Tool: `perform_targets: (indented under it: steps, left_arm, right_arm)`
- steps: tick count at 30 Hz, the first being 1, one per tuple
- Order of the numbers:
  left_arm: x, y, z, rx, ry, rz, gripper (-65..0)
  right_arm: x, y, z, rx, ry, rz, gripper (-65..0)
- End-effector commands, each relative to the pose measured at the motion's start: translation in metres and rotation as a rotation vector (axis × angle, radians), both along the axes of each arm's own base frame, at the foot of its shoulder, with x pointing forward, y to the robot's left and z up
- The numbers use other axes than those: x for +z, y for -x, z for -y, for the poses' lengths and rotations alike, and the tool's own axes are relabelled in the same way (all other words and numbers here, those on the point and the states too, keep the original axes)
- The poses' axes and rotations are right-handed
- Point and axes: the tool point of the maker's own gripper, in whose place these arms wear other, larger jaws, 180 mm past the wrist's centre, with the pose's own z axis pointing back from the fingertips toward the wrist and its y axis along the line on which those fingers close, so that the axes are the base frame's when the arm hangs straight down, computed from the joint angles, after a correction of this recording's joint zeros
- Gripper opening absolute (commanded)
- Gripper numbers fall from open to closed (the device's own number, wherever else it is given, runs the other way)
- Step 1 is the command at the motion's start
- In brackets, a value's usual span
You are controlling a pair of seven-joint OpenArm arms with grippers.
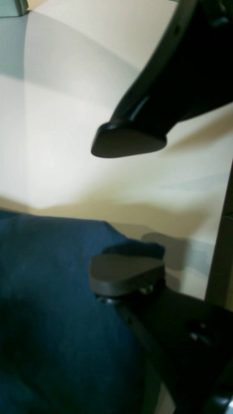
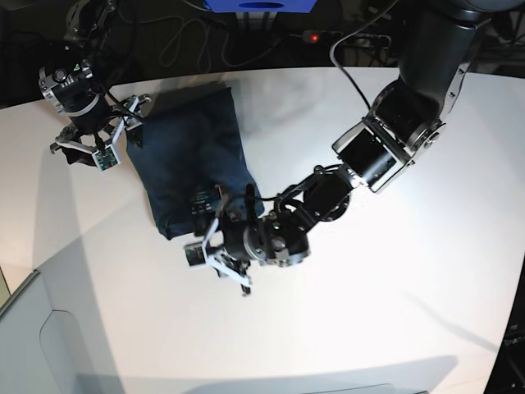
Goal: Fold the T-shirt properly
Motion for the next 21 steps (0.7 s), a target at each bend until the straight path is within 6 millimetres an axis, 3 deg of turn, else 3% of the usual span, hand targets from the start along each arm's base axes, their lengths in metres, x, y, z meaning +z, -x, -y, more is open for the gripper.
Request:
perform_targets:
  steps: [1,4,6,10,13,16,21]
  left_arm:
    - [0.026,-0.010,0.000,0.015,0.060,0.042,-43.3]
    - [0.059,-0.018,-0.016,0.075,0.131,0.096,-43.3]
    - [0.075,-0.021,-0.042,0.147,0.169,0.121,-43.3]
    - [0.097,-0.019,-0.119,0.368,0.264,0.164,-43.3]
    - [0.092,-0.007,-0.191,0.589,0.334,0.165,-43.2]
    - [0.081,0.015,-0.254,0.774,0.348,0.167,-43.3]
    - [0.062,0.051,-0.320,0.989,0.347,0.155,-43.3]
  right_arm:
    - [0.012,-0.008,-0.003,0.026,-0.001,0.046,-26.7]
    - [0.014,-0.012,-0.003,0.026,-0.001,0.057,-36.9]
    - [0.015,-0.012,-0.003,0.026,-0.001,0.058,-45.8]
    - [0.028,-0.016,-0.004,0.031,0.014,0.096,-64.9]
    - [0.036,-0.016,-0.006,0.036,0.022,0.117,-64.2]
    - [0.030,-0.010,-0.012,0.022,-0.006,0.102,-65.0]
    - [0.015,-0.003,-0.024,0.005,-0.067,0.064,-65.0]
